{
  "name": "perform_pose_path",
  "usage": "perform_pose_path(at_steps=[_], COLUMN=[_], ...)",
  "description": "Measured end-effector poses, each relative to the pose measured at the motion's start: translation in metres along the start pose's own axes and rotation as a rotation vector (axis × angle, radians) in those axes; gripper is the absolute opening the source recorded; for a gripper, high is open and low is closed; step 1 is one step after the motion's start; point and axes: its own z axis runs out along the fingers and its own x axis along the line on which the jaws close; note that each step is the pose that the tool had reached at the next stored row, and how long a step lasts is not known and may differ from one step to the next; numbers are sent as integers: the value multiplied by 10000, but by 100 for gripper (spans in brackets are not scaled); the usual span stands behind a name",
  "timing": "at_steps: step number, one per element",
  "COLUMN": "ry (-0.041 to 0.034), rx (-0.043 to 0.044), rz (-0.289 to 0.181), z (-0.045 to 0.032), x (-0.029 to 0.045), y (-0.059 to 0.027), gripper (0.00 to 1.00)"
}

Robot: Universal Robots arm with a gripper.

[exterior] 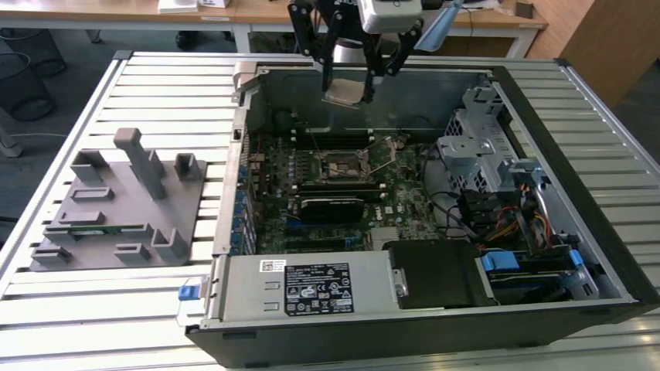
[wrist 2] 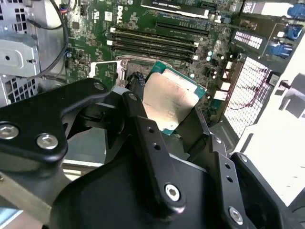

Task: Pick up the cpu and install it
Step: 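Place the cpu into insertion slot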

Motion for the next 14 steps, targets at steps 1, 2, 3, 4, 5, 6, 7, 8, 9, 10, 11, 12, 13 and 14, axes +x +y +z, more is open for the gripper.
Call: perform_pose_path(at_steps=[1,2,3,4,5,6,7,8,9,10,11,12,13,14], ry=[0,0,0,1,2,2,3,4,5,5,6,7,8,8], rx=[1,2,3,3,3,2,1,-1,-2,-3,-5,-6,-8,-8], rz=[143,290,453,616,776,938,1098,1269,1430,1596,1747,1887,2023,2154], z=[1,2,3,4,6,7,9,10,12,13,15,16,18,19], x=[0,0,0,0,0,0,0,0,1,0,1,0,1,2], y=[0,0,1,1,1,1,1,1,1,1,2,3,3,5], gripper=[54,54,54,54,54,54,54,54,54,54,54,54,54,54])
